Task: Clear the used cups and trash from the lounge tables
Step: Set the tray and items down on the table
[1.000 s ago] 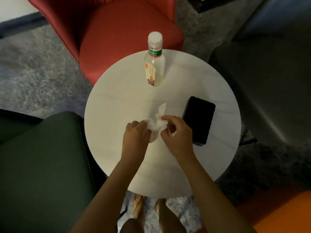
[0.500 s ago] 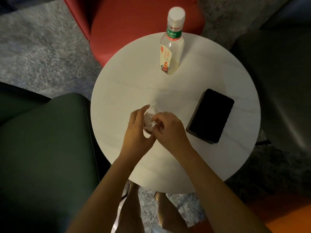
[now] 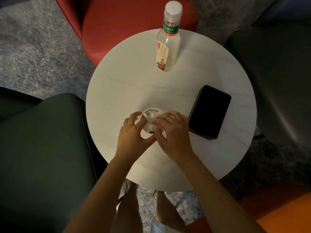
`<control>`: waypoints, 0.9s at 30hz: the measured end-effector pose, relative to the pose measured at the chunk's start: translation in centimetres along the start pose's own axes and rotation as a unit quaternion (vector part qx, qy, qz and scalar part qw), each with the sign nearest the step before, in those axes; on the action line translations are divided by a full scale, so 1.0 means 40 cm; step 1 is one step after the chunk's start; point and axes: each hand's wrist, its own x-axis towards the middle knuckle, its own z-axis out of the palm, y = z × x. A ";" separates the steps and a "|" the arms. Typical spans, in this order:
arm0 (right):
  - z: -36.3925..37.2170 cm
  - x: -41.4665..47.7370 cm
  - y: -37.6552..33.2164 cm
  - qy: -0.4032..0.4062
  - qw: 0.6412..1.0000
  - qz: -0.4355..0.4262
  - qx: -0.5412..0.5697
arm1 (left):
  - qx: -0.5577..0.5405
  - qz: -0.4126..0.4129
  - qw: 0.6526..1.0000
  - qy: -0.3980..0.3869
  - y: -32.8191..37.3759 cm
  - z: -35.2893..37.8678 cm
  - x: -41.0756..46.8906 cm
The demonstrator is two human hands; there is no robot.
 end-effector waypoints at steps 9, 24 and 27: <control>0.034 0.010 -0.005 -0.074 0.993 0.049 -0.076 | -0.116 -0.004 0.993 0.014 0.006 0.019 0.010; 0.001 -0.006 0.037 0.091 0.994 0.057 0.004 | -0.094 -0.027 0.995 0.029 0.025 0.015 0.042; -0.021 -0.001 0.086 0.123 0.981 0.145 0.025 | -0.086 -0.045 0.994 0.044 0.030 0.014 0.057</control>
